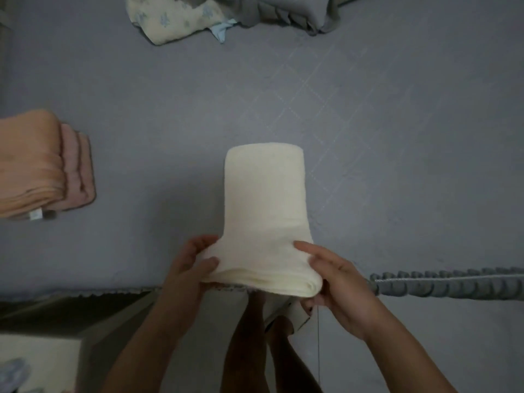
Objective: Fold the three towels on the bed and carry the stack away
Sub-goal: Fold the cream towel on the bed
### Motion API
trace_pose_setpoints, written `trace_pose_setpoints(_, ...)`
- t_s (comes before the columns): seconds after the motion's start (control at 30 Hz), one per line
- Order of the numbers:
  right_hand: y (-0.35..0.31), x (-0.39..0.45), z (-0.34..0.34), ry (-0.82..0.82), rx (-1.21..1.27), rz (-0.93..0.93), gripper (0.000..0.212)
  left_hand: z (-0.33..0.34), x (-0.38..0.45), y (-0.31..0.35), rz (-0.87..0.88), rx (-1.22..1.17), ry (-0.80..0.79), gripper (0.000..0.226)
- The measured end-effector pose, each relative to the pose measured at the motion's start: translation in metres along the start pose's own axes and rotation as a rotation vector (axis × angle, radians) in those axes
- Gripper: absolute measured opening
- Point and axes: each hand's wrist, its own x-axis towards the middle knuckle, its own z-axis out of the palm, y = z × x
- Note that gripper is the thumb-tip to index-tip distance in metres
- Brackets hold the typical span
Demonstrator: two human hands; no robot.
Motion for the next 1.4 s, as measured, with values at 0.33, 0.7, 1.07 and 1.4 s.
trace_pose_setpoints(0.33,-0.102,0.117,0.004,0.007,-0.481,-0.139,0.024,0.038,0.130,0.067,0.374,0.585,0.073,0.042)
trace_pose_setpoints(0.7,-0.102,0.207,0.010,0.458,-0.970,-0.490,0.057,0.030,0.231,0.056,0.605,1.097,-0.001,0.028)
trace_pose_setpoints(1.07,-0.124,0.214,0.017,0.537,-0.861,-0.724,0.015,0.044,0.261,0.093,0.657,0.950,-0.061,0.011)
trace_pose_setpoints(1.4,-0.092,0.214,0.061,0.723,-1.256,-0.714,0.061,0.075,0.225,0.067,0.863,1.074,0.099,0.046)
